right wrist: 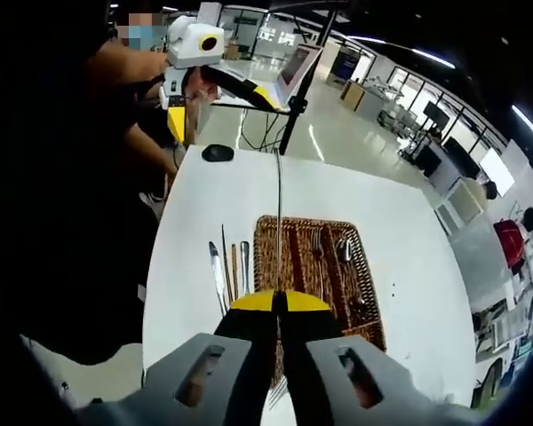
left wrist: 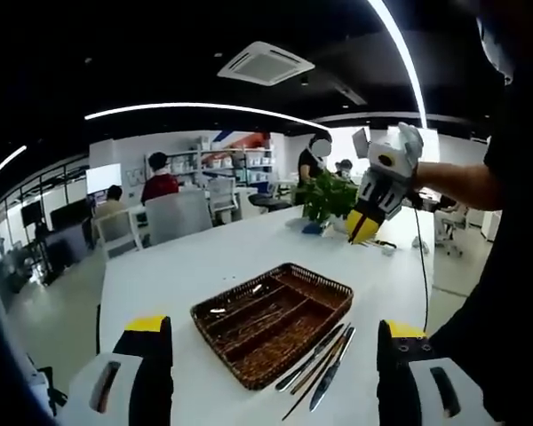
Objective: Arrange the knives, forks, and spoons in their matching storage slots by inserting each utensil handle-first until every utensil is classified and aligned in the correct compartment
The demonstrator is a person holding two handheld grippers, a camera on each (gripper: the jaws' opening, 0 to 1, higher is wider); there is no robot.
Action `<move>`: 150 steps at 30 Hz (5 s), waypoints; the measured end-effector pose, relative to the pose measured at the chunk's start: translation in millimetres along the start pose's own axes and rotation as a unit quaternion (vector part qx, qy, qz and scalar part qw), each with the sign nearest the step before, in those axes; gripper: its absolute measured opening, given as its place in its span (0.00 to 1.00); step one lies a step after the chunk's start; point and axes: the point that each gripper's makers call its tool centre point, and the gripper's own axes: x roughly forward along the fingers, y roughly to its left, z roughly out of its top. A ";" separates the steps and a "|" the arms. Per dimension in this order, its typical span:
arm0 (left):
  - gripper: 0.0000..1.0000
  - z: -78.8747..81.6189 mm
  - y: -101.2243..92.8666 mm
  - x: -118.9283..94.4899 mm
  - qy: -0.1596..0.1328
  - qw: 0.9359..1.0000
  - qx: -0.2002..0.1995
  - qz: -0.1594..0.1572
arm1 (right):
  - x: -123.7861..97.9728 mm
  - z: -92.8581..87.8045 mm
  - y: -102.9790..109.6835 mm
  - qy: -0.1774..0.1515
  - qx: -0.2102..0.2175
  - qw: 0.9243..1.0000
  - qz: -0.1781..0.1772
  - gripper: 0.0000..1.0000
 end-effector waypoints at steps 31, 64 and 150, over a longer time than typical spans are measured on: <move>1.00 -4.2 13.2 -7.1 -0.004 0.999 -0.029 0.025 | 32.0 9.9 -56.9 0.020 -0.049 0.998 0.018 0.00; 1.00 -13.0 30.4 -1.8 0.005 0.999 -0.039 0.031 | 74.0 13.4 -105.1 0.052 -0.057 0.997 0.031 0.00; 1.00 -48.3 59.9 -15.2 0.036 0.996 -0.066 0.049 | 243.1 -107.8 -51.9 0.160 0.075 0.970 0.168 0.00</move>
